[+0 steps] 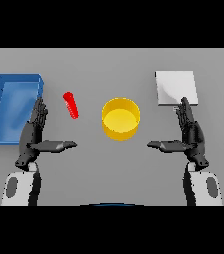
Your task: Pick up the red beaker and tilt it to pour out 1 green nut into yellow bowl. Pick up the yellow bowl and place it on the metallic measuring scale.
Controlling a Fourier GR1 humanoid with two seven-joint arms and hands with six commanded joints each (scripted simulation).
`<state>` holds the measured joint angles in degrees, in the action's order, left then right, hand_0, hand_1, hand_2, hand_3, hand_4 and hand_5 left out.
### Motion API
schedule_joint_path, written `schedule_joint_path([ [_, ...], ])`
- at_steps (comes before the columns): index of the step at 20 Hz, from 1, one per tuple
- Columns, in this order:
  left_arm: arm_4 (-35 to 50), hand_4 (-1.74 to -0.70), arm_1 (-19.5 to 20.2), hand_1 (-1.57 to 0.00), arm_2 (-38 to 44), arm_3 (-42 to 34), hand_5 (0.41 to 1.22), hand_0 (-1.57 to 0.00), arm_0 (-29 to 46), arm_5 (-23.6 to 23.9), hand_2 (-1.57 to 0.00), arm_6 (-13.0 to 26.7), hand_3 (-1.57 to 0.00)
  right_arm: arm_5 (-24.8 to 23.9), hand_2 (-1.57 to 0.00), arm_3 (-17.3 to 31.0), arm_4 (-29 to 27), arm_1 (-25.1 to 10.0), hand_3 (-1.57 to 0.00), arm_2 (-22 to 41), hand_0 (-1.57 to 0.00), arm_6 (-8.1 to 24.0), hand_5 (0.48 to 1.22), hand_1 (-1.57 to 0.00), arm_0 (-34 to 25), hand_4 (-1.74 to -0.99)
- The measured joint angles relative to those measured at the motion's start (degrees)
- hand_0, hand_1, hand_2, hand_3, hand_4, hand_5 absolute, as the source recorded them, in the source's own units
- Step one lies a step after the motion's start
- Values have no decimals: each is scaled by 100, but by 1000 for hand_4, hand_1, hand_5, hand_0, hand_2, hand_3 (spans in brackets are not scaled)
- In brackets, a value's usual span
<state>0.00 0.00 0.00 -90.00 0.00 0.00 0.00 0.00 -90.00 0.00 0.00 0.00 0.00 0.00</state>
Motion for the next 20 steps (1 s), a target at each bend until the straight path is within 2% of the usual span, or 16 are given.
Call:
schedule_joint_path([
  [6, -27, -1151, -31, 1, -79, -131, 599, 1, 160, -12, 1, -70, 1, 15, 1, -142, 27, 44, 1, 91, 1, -79, 599, 1, 167, -1167],
  [7, -217, -1156, 166, 1, -191, -314, 599, 1, 331, -84, 1, -190, 1, -214, 1, -346, 731, -191, 1, 327, 1, -526, 595, 1, 365, -1163],
  [8, -355, -1158, 282, 1, -308, -540, 599, 1, 519, -136, 1, -228, 1, -392, 1, -457, 1194, -255, 1, 513, 1, -570, 594, 1, 475, -1162],
  [9, -457, -1161, 297, 1, -428, -735, 599, 1, 608, -139, 1, -149, 1, -462, 1, -564, 1475, -267, 1, 671, 1, -645, 591, 1, 605, -1160],
  [10, -492, -1163, 341, 1, -480, -839, 599, 1, 699, -173, 1, -34, 1, -541, 1, -655, 1673, -267, 1, 759, 1, -588, 590, 1, 705, -1159],
  [11, -520, -1163, 350, 1, -499, -942, 600, 1, 696, -135, 1, 161, 1, -558, 1, -723, 1742, -297, 1, 776, 1, -508, 591, 1, 748, -1162],
  [16, -794, -1163, 380, 1, -664, -866, 604, 1, 686, -131, 1, 312, 1, -432, 1, -900, 1586, -309, 1, 770, 1, -474, 607, 1, 852, -1212],
  [17, -876, -1170, 359, 1, -681, -676, 605, 1, 548, -107, 1, 307, 1, -380, 1, -867, 1509, -295, 1, 757, 1, -424, 611, 1, 806, -1224],
  [19, -937, -1208, 300, 1, -647, -279, 615, 1, 197, -55, 1, 285, 1, -353, 1, -864, 1518, -316, 1, 773, 1, -589, 623, 1, 888, -1236],
  [20, -980, -1219, 258, 1, -670, -90, 622, 1, 106, -53, 1, 153, 1, -371, 1, -883, 1533, -346, 1, 749, 1, -524, 627, 1, 845, -1246],
])
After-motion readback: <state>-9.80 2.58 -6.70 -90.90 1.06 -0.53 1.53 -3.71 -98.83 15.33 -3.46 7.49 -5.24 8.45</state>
